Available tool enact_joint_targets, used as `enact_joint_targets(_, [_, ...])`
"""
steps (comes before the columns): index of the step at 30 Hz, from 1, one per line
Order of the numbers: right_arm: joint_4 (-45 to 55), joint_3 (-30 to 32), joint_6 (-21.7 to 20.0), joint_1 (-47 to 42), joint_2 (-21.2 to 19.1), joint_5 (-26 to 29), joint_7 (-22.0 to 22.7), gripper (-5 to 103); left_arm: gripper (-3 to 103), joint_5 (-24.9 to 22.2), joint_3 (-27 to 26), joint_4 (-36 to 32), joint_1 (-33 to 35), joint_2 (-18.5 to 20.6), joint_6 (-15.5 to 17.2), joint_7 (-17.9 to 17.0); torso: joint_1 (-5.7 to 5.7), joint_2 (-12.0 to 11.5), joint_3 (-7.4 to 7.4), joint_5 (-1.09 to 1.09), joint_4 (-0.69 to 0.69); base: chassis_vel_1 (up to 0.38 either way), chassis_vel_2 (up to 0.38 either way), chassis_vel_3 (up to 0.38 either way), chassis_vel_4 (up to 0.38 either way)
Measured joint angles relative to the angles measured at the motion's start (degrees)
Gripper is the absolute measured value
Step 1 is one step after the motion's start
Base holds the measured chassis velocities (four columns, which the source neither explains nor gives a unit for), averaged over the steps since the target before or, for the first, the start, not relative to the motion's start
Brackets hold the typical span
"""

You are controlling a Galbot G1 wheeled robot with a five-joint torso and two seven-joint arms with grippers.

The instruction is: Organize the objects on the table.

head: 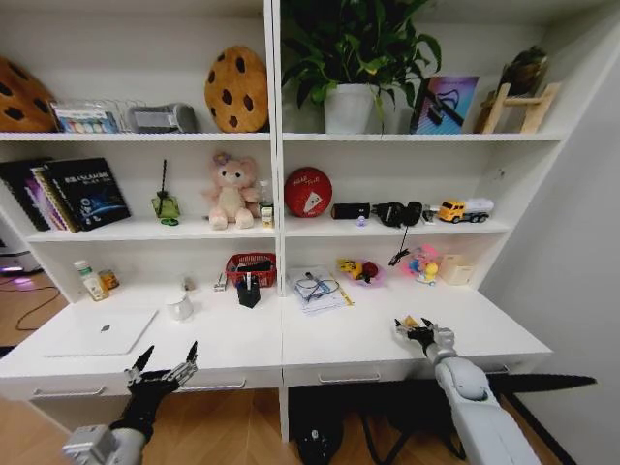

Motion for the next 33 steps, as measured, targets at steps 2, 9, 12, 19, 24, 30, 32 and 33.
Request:
enact_joint_targets(2, [-0.3,-0.1,0.3,0.2,0.3,-0.6,-0.2,76,100,0.0,0.0,0.0,0.0,0.0,0.0,0.0,0.00,0.0,0.00,0.00,0.00,0.000,0.000,0.000,0.000])
enact_joint_targets(9, [-1.1,-0.2,0.9,0.7,0.7,-1.6,-1.0,54,100,0.0,0.0,0.0,0.0,0.0,0.0,0.0,0.00,0.0,0.00,0.02,0.00,0.000,0.000,0.000,0.000])
enact_joint_targets(12, [-1.2,-0.2,1.0,0.7,0.7,-1.7,-1.1,44,100,0.0,0.0,0.0,0.0,0.0,0.0,0.0,0.00,0.0,0.00,0.02,0.00,0.000,0.000,0.000,0.000])
enact_joint_targets(19, [-1.4,-0.1,1.9,0.7,0.2,-2.7,-1.4,16,100,0.0,0.0,0.0,0.0,0.0,0.0,0.0,0.00,0.0,0.00,0.02,-0.01,0.000,0.000,0.000,0.000])
enact_joint_targets(24, [2.4,0.4,2.9,-0.6,0.1,-3.7,-1.0,1,100,0.0,0.0,0.0,0.0,0.0,0.0,0.0,0.00,0.0,0.01,0.02,-0.02,0.000,0.000,0.000,0.000])
enact_joint_targets(30, [13.5,0.7,1.6,-3.6,0.2,-3.5,3.1,0,100,0.0,0.0,0.0,0.0,0.0,0.0,0.0,0.00,0.0,0.00,0.00,-0.01,0.000,0.000,0.000,0.000])
enact_joint_targets(32, [15.2,0.6,1.0,-3.8,0.4,-3.4,4.8,0,100,0.0,0.0,0.0,0.0,0.0,0.0,0.0,0.00,0.0,0.00,0.00,-0.01,0.000,0.000,0.000,0.000])
enact_joint_targets(33, [17.6,0.4,-0.7,-3.8,0.6,-3.4,6.8,0,100,0.0,0.0,0.0,0.0,0.0,0.0,0.0,0.00,0.0,0.00,0.01,-0.01,0.000,0.000,0.000,0.000])
